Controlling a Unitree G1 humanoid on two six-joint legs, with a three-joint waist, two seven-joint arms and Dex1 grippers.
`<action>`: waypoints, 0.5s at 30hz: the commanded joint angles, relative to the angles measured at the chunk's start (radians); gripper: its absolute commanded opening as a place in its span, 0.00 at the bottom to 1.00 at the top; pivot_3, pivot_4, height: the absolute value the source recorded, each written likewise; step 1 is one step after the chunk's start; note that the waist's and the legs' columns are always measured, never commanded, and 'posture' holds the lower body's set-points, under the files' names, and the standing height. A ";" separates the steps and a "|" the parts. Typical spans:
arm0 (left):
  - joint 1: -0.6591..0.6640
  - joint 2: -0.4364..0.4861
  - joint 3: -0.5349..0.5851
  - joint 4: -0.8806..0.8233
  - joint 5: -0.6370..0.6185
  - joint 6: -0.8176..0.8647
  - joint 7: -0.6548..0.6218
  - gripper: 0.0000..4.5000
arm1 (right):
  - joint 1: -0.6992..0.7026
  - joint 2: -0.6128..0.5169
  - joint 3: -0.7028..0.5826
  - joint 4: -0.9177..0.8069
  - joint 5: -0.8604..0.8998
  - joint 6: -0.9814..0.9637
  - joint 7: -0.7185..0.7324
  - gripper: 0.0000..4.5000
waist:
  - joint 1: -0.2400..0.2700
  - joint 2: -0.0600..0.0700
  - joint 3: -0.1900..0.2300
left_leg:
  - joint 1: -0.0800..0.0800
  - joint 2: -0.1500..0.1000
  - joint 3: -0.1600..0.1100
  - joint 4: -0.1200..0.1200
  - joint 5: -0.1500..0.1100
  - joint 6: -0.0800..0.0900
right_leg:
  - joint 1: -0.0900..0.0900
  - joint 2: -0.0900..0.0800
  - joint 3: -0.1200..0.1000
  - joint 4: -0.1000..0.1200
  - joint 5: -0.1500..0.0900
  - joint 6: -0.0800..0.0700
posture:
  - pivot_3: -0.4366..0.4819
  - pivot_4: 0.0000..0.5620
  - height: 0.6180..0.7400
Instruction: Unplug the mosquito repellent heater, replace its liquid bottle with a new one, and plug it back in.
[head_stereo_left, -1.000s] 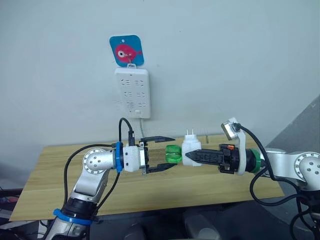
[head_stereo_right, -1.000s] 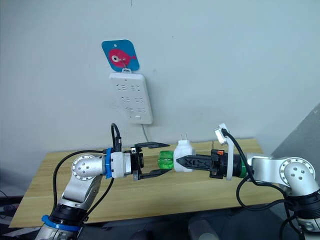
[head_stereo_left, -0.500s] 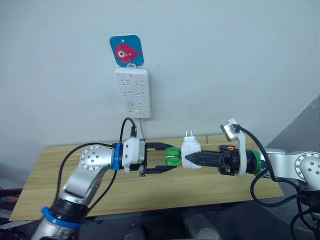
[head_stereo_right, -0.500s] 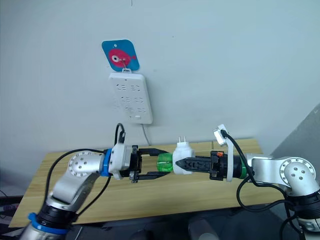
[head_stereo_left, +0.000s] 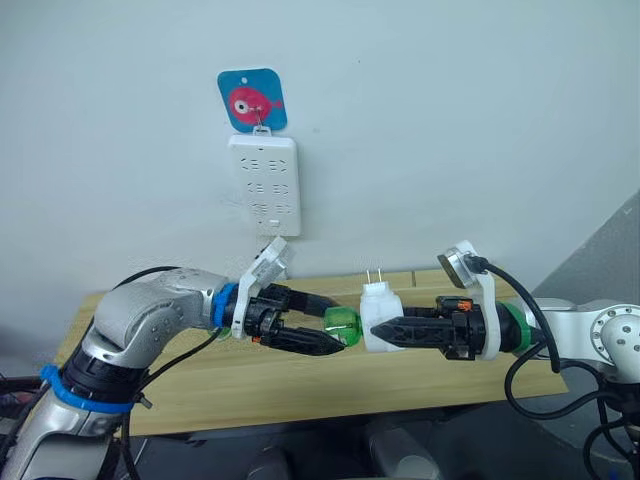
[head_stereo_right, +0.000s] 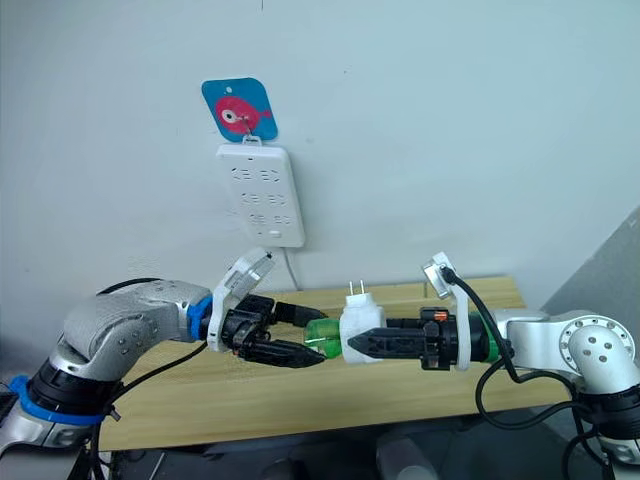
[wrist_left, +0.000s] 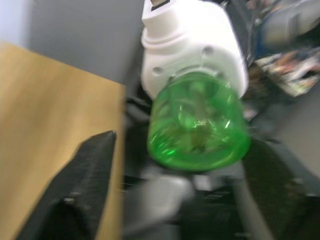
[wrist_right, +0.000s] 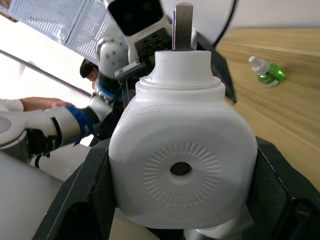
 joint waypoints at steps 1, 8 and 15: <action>0.076 -0.025 0.055 -0.057 0.140 -0.258 -0.014 1.00 | -0.013 -0.009 -0.034 0.006 0.063 -0.009 0.006 0.66 | 0.003 0.000 0.000 | 0.000 0.000 0.000 0.000 0.000 0.000 | 0.000 0.000 0.000 0.000 0.000 0.000 | 0.23 0.13 0.95; 0.201 -0.156 0.110 -0.006 0.397 -0.829 0.012 1.00 | -0.014 -0.022 -0.045 0.049 0.066 -0.003 0.007 0.66 | 0.020 0.000 0.000 | 0.000 0.000 0.002 0.001 0.000 0.000 | 0.000 -0.001 0.002 -0.001 0.000 0.000 | 0.23 0.13 0.95; 0.210 -0.245 0.060 0.031 0.468 -1.036 0.021 1.00 | -0.022 -0.009 -0.037 0.057 0.056 -0.006 -0.003 0.66 | 0.029 0.000 0.000 | 0.000 0.000 0.002 0.001 0.000 0.000 | 0.001 -0.001 0.002 -0.001 0.000 0.000 | 0.24 0.13 0.95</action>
